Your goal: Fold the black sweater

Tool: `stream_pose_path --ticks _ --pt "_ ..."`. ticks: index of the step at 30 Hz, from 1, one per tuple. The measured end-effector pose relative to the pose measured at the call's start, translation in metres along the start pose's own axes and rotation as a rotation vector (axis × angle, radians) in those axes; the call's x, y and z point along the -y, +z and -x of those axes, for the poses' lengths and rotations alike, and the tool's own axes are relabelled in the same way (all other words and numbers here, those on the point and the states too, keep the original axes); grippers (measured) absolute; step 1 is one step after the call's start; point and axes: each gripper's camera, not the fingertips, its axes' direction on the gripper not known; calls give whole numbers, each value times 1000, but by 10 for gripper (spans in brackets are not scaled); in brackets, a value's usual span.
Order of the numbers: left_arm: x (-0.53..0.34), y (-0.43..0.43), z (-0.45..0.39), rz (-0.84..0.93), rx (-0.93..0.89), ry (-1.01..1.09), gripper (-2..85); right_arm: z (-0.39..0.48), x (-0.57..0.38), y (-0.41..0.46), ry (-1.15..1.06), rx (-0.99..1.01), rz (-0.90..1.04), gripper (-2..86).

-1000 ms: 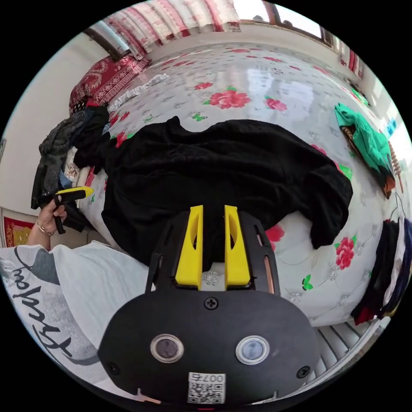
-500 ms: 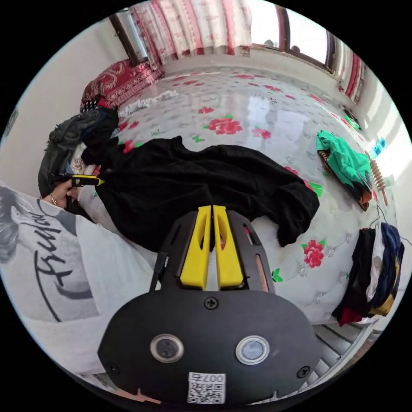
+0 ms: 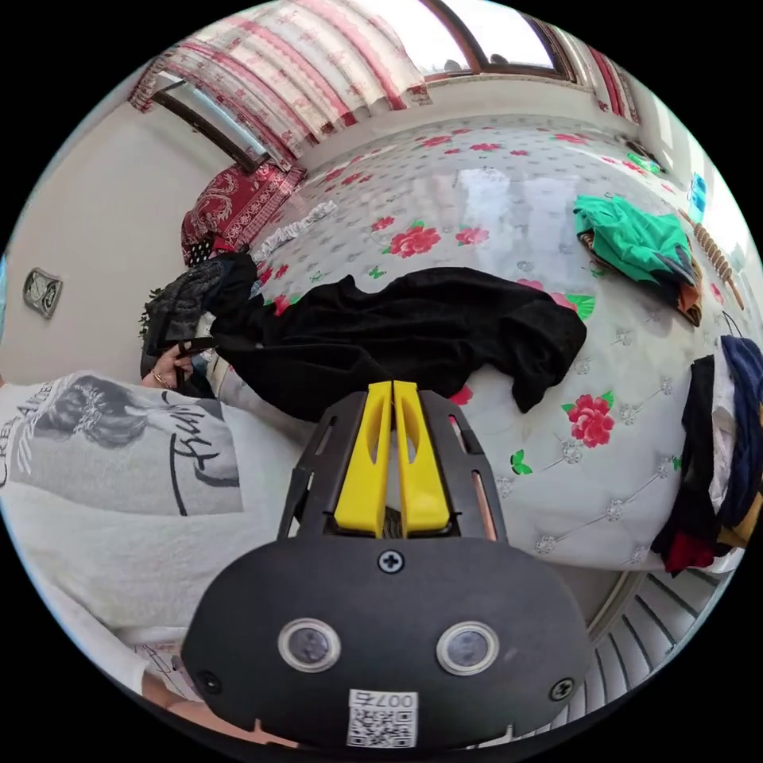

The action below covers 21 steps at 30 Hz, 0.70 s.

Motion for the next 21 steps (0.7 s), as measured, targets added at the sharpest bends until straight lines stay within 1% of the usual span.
stream_pose_path --ticks 1,2,3,4,5,6,7,8,9,10,11,12,13,15,16,18,21 --pt "15 0 -5 -9 5 14 -5 -4 24 6 -2 -29 11 -2" --pt "47 -6 -19 -34 25 50 -5 -5 38 6 -7 -50 11 -2" --pt "82 -20 -39 -59 67 101 -5 -5 68 -2 -27 -107 -18 -2" --pt "99 -31 -53 -76 96 140 -6 -2 100 -21 -42 -174 -87 -2" --pt "131 -59 -83 -116 151 233 -6 0 115 -34 -40 -195 -130 -2" --pt "159 -95 -115 -167 192 302 -6 6 144 -68 -26 -217 -234 -2" --pt "170 -116 -130 -199 202 323 -7 15 167 -109 -13 -214 -354 -2" --pt "185 -162 -160 -276 195 360 -7 22 175 -132 -15 -209 -421 -2" --pt "190 -210 -189 -368 171 396 -8 39 185 -177 -38 -199 -560 -2" --pt "188 -233 -203 -420 158 418 -8 59 188 -219 -72 -204 -682 -2" --pt "176 -278 -230 -558 131 474 -8 69 188 -236 -93 -215 -727 -2" --pt "159 -315 -254 -655 123 525 -9 91 184 -267 -148 -244 -807 -2" --pt "149 -328 -265 -686 136 545 -9 110 176 -287 -210 -271 -869 -2" --pt "111 -349 -301 -736 265 621 -9 133 162 -302 -282 -310 -932 -3" --pt "101 -350 -305 -747 287 632 -9 142 151 -305 -323 -316 -956 -3" --pt "67 -339 -306 -744 307 648 -9 148 137 -297 -373 -305 -941 -3" --pt "28 -299 -282 -671 322 630 -9 146 114 -261 -446 -338 -812 -3"
